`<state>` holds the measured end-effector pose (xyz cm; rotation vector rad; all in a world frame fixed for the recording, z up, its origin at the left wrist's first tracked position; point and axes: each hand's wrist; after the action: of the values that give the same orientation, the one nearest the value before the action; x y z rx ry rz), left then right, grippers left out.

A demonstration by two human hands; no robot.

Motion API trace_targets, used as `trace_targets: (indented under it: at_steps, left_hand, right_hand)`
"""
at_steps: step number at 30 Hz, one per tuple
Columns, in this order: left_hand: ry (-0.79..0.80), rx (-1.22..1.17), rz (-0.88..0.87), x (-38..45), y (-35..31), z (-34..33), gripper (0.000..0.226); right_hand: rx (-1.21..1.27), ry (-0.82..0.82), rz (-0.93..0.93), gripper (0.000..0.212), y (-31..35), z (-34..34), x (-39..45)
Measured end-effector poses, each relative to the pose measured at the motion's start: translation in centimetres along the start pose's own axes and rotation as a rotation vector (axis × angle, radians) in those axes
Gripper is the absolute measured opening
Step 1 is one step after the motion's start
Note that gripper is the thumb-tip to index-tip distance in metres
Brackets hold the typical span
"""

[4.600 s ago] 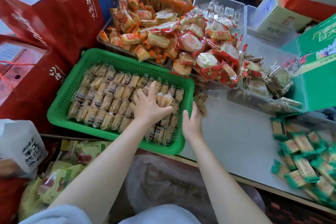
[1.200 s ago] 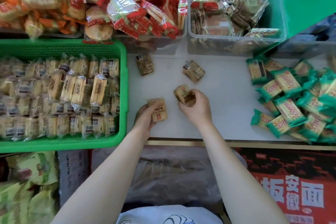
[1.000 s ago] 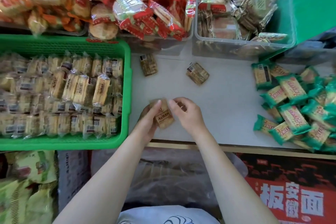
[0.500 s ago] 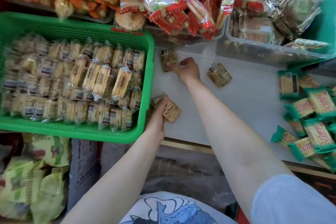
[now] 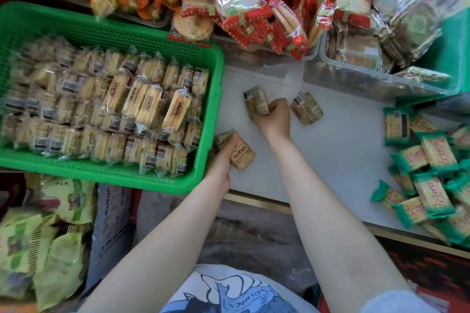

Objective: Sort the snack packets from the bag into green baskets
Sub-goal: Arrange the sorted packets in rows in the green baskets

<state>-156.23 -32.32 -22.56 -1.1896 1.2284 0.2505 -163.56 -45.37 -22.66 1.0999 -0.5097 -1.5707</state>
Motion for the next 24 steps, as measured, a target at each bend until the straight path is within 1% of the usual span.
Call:
trace_targets:
  at_steps: [1, 3, 4, 5, 7, 8, 9, 11, 12, 13, 14, 15, 16, 17, 18, 19, 21, 22, 23, 24]
  left_hand:
    - [-0.003, 0.016, -0.006, 0.1, 0.1, 0.0, 0.053]
    - [0.017, 0.054, -0.02, 0.1, 0.2, 0.0, 0.058]
    - [0.042, 0.072, -0.022, 0.1, 0.1, 0.0, 0.062]
    - [0.074, 0.097, -0.023, -0.1, 0.1, -0.2, 0.071]
    - [0.133, 0.168, -0.005, -0.6, 0.1, -0.7, 0.097]
    - [0.176, 0.209, 0.005, -1.1, 0.1, -1.0, 0.102]
    - [0.236, 0.243, 0.006, -1.6, 0.0, -1.3, 0.099]
    - [0.377, 0.269, 0.02, -2.2, 0.1, -2.1, 0.089]
    - [0.426, 0.255, 0.036, -2.5, 0.1, -2.4, 0.089]
    - [0.442, 0.245, 0.037, -2.5, 0.1, -2.7, 0.084]
    - [0.423, 0.236, 0.032, -2.6, 0.0, -2.9, 0.07]
    - [0.365, 0.244, 0.022, -2.6, -0.1, -3.1, 0.054]
    - [0.294, 0.253, 0.013, -2.5, -0.2, -3.1, 0.048]
    - [0.239, 0.267, 0.003, -2.2, -0.2, -2.9, 0.053]
    - [0.202, 0.276, -0.005, -1.8, -0.2, -2.7, 0.064]
    - [0.196, 0.293, -0.014, -1.6, -0.2, -2.5, 0.078]
    - [0.21, 0.315, 0.008, -1.5, -0.5, -2.2, 0.108]
    - [0.221, 0.317, 0.029, -1.4, -0.6, -2.1, 0.117]
    - [0.235, 0.307, 0.042, -1.3, -0.7, -1.9, 0.119]
    - [0.252, 0.296, 0.049, -1.2, -0.8, -1.9, 0.116]
  right_hand:
    - [0.053, -0.033, -0.021, 0.04, -0.4, 0.8, -0.8]
    - [0.174, -0.08, -0.124, 0.036, -1.2, 2.7, -2.3]
    - [0.277, -0.09, -0.18, 0.033, -1.6, 3.7, -3.0]
    - [0.401, -0.088, -0.215, 0.03, -1.8, 4.9, -4.0]
    - [0.591, -0.031, -0.236, 0.028, -1.9, 6.9, -6.1]
    - [0.622, 0.024, -0.231, 0.028, -1.7, 7.7, -7.3]
    - [0.616, 0.086, -0.217, 0.028, -1.6, 8.3, -8.4]
    - [0.522, 0.192, -0.174, 0.026, -1.3, 8.8, -9.9]
    - [0.453, 0.225, -0.148, 0.021, -1.3, 8.8, -10.2]
    - [0.38, 0.235, -0.123, 0.014, -1.5, 8.8, -10.1]
    - [0.316, 0.216, -0.108, 0.008, -1.7, 9.0, -9.7]
    - [0.257, 0.153, -0.098, 0.009, -2.0, 9.3, -8.9]
    - [0.202, 0.057, -0.086, 0.01, -2.3, 9.8, -7.8]
    - [0.146, -0.052, -0.064, 0.009, -2.6, 10.3, -6.4]
    - [0.105, -0.136, -0.045, 0.014, -3.0, 10.8, -4.8]
    - [0.081, -0.179, -0.04, 0.025, -3.4, 11.1, -3.1]
    - [0.057, -0.182, -0.082, 0.053, -3.7, 10.9, -0.3]
    - [0.02, -0.164, -0.096, 0.064, -4.0, 10.6, 0.7]
    - [-0.046, -0.146, -0.095, 0.069, -4.3, 10.2, 1.3]
    - [-0.121, -0.129, -0.081, 0.067, -4.6, 9.9, 1.7]
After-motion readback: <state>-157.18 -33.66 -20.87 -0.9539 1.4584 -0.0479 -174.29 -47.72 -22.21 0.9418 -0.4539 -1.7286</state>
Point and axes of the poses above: each hand's wrist, its own x-axis towards the middle knuckle, its own z-axis out of the back of the hand, y = z × x, and after that the axes turned 7 degrees about x, right-handed
